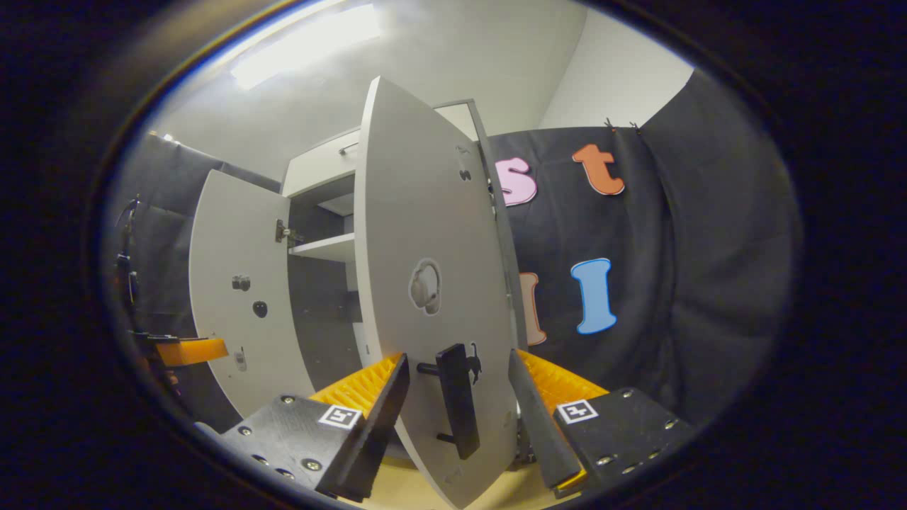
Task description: Grab one shoe with the right hand and put it into the shoe cabinet, grab the other shoe with the left hand and put it into the shoe cabinet; then close the right door with the right hand and the left door with the left hand.
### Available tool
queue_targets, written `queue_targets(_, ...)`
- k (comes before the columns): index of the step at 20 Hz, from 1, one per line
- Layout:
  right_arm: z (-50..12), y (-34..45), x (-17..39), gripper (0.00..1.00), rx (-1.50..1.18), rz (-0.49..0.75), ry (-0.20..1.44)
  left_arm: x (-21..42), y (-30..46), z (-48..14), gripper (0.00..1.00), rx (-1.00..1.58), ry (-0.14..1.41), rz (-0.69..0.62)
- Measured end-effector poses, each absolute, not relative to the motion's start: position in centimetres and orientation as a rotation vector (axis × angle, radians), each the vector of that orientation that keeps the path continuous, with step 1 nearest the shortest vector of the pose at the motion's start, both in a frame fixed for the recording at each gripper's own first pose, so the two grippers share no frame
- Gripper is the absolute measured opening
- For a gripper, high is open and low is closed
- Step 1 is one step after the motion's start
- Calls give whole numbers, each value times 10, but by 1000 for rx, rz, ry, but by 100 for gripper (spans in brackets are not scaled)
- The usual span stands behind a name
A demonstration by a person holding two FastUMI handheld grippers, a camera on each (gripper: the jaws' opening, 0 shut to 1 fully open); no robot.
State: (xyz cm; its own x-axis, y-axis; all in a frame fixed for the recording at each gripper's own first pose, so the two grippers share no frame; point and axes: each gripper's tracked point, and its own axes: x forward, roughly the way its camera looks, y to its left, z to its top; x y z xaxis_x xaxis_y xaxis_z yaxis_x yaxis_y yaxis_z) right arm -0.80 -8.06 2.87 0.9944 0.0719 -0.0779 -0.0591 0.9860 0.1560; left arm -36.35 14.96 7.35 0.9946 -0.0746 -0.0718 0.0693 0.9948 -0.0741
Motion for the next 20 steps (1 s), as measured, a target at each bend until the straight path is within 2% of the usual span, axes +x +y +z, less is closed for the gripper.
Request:
queue_targets(2, 27, -66, 0, 85, 156, 100, 90, -366, 156, 75, 93, -72, 68, -51)
queue_targets(3, 24, -58, 4, 85, 156, 121, 96, -368, 160, 77, 96, -74, 64, -42)
queue_targets(4, 22, -49, 8, 85, 155, 143, 103, -370, 163, 78, 93, -76, 61, -31)
queue_targets(5, 19, -38, 11, 85, 154, 170, 110, -371, 166, 79, 96, -78, 58, -21)
queue_targets(8, 15, -13, 19, 85, 130, 223, 120, -379, 180, 81, 96, -79, 50, 19)
queue_targets(9, 16, -7, 22, 80, 122, 234, 115, -381, 185, 83, 96, -78, 48, 34)
queue_targets(10, 17, 1, 24, 80, 116, 246, 110, -383, 192, 84, 96, -78, 42, 52)
queue_targets(15, 20, 20, 34, 85, 123, 284, 94, -400, 228, 97, 96, -90, 1, 151)
queue_targets(16, 22, 22, 35, 85, 123, 287, 90, -403, 236, 100, 92, -93, -9, 171)
queue_targets(17, 23, 24, 38, 85, 122, 287, 87, -405, 244, 102, 96, -94, -18, 192)
queue_targets(19, 23, 24, 39, 85, 119, 287, 84, -407, 261, 104, 92, -89, -32, 236)
queue_targets(20, 23, 25, 40, 85, 119, 287, 83, -408, 270, 105, 96, -84, -35, 258)
